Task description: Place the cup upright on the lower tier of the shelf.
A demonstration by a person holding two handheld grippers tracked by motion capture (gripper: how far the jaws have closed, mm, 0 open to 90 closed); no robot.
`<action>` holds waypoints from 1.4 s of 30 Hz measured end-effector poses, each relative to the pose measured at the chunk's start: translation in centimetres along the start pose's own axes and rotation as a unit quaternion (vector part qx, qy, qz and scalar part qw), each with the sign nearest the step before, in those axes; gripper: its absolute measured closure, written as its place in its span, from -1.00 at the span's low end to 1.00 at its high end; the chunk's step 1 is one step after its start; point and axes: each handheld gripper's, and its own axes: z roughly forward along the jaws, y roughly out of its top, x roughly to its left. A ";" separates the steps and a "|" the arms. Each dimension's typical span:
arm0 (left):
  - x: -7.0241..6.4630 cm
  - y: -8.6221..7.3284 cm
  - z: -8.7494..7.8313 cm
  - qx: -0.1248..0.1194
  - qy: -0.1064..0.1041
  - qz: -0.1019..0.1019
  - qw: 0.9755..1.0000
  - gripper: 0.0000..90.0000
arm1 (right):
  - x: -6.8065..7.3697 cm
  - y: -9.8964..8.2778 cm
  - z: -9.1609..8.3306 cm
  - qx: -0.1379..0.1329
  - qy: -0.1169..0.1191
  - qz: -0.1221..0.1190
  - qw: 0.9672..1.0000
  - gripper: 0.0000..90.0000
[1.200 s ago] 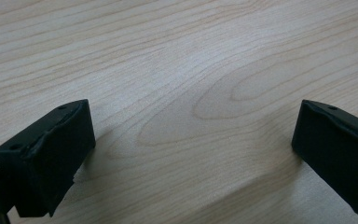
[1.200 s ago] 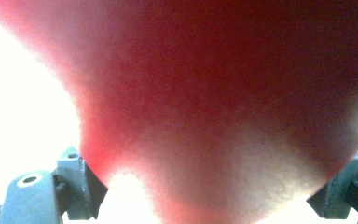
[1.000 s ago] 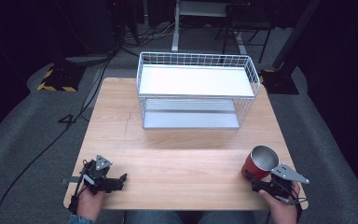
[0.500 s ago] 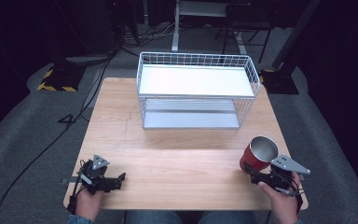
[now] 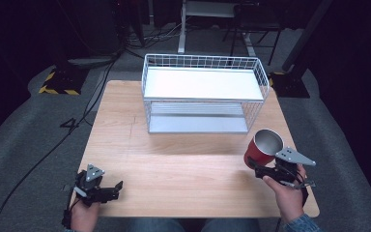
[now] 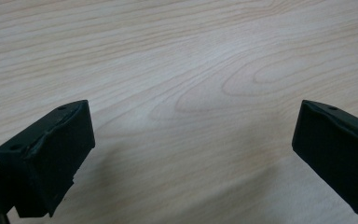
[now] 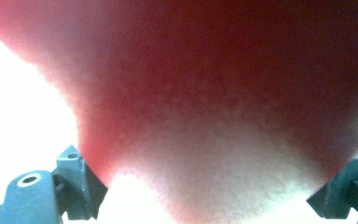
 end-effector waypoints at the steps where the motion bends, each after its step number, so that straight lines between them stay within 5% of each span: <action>1: 0.1 -0.4 -0.4 0.001 0.003 -0.002 1.000 -1.00 | 0.0 0.1 0.2 0.000 0.003 0.002 1.000 -0.63; 21: 2.0 -4.6 -4.7 -0.006 0.052 -0.039 0.998 -1.00 | 1.1 3.3 5.6 0.006 0.033 -0.005 0.999 -0.63; 42: 2.1 -4.4 -4.7 -0.016 0.052 -0.043 0.998 -1.00 | 0.6 5.1 11.4 0.019 0.014 -0.008 1.000 -0.63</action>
